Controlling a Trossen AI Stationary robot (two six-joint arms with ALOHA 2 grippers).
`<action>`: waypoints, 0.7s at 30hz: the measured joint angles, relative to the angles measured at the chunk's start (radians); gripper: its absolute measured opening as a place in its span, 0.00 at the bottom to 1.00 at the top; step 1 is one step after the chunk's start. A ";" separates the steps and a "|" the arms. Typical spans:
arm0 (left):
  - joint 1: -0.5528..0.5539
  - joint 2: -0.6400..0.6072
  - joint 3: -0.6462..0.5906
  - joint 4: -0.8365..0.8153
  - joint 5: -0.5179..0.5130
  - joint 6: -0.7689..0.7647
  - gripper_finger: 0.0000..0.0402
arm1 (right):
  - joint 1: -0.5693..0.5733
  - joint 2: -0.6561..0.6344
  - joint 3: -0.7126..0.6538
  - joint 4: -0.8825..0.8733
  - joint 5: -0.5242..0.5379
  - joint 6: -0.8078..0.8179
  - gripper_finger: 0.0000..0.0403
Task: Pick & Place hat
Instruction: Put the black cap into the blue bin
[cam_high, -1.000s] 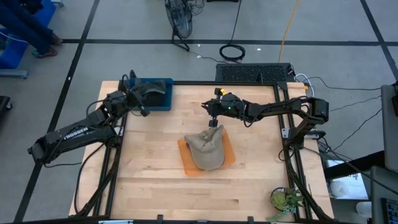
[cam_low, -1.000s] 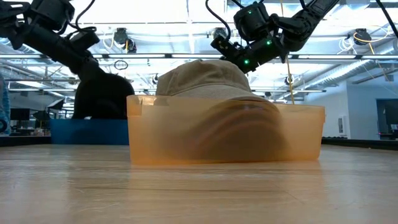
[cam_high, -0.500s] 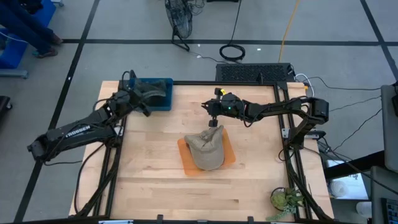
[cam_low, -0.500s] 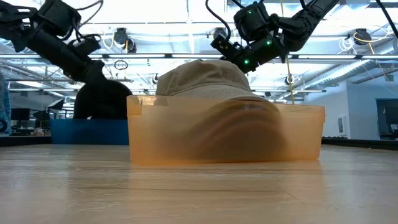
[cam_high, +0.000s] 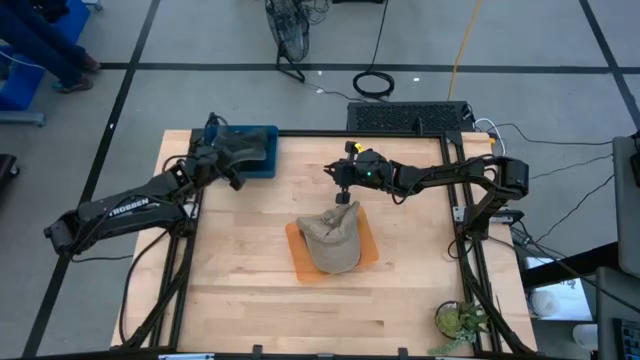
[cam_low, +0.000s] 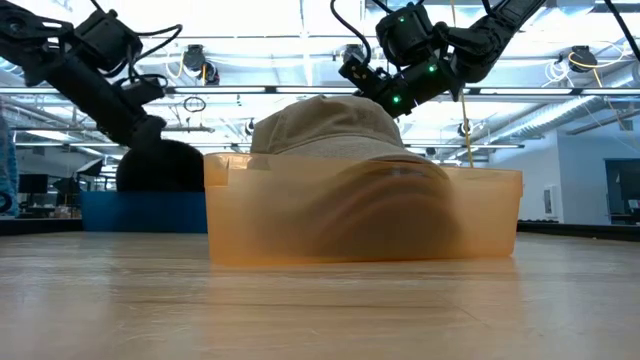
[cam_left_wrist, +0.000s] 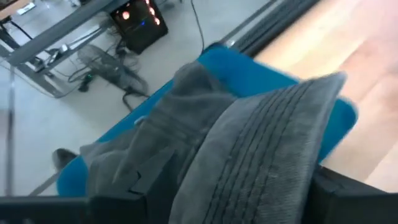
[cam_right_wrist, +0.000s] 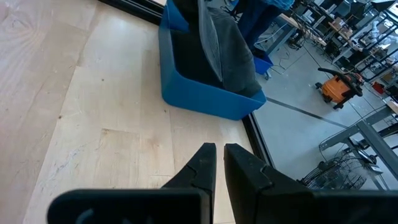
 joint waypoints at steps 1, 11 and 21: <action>0.000 0.000 0.000 -0.016 -0.006 0.014 0.56 | 0.000 0.000 0.000 0.000 0.000 0.000 0.05; -0.001 0.099 0.000 -0.032 -0.075 0.112 0.29 | 0.000 0.000 0.000 0.000 0.000 0.000 0.05; -0.077 0.054 0.000 0.081 -0.064 0.234 0.10 | 0.000 0.000 0.000 0.000 0.000 0.000 0.05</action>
